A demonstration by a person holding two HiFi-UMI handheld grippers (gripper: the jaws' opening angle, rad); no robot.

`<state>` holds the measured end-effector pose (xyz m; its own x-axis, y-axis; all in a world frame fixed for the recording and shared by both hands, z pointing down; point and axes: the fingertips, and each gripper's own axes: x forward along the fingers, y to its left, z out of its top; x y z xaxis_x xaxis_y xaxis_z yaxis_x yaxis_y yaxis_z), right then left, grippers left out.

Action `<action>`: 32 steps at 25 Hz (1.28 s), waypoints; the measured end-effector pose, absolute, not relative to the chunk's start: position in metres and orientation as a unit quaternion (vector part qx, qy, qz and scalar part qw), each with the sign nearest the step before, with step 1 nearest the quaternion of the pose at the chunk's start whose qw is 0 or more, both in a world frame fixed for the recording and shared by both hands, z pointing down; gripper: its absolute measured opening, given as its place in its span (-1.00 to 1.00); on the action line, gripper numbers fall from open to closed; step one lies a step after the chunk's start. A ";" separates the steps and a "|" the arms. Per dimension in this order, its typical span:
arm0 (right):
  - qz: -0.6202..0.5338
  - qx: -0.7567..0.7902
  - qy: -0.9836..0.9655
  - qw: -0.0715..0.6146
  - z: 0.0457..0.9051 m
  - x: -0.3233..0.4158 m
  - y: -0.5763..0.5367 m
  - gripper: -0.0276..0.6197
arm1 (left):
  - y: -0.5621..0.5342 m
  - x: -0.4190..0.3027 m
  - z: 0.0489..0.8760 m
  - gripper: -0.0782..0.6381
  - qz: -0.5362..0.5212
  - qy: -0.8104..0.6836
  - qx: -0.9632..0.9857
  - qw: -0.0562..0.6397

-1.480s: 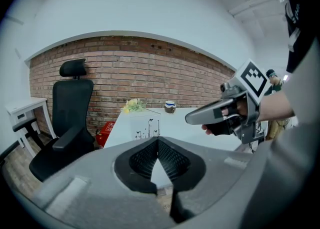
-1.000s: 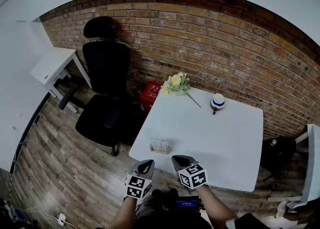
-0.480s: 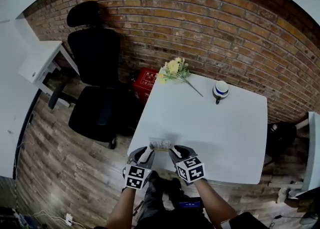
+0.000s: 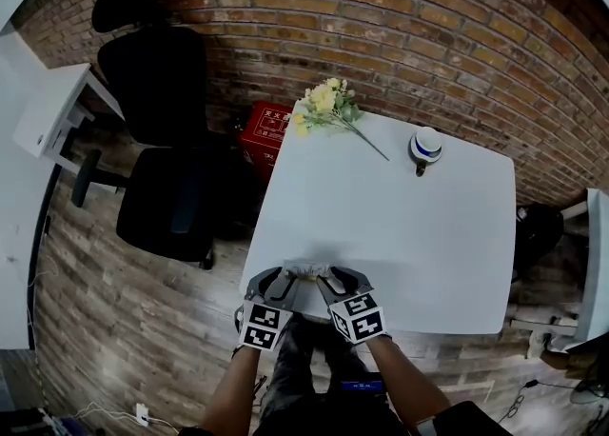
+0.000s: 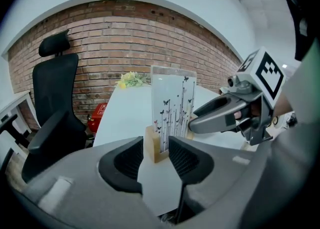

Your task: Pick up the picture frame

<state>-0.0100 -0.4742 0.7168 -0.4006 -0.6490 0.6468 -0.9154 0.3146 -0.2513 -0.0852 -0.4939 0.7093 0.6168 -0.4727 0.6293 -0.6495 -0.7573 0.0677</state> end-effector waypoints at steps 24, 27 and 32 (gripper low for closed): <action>0.299 0.526 -0.765 0.221 0.727 -0.011 -0.475 -0.57 | -0.498 -0.083 0.719 -0.46 0.289 -0.310 0.893 0.151; 0.301 0.526 -0.764 0.222 0.727 -0.011 -0.475 -0.57 | -0.498 -0.083 0.719 -0.46 0.292 -0.309 0.892 0.153; 0.312 0.523 -0.760 0.227 0.727 -0.010 -0.475 -0.59 | -0.498 -0.082 0.716 -0.48 0.298 -0.308 0.890 0.154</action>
<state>-0.0097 -0.4746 0.7269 -0.3507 -0.6533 0.6710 -0.9363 0.2598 -0.2365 -0.0823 -0.4977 0.7157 0.6331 -0.4561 0.6255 -0.6400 -0.7629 0.0915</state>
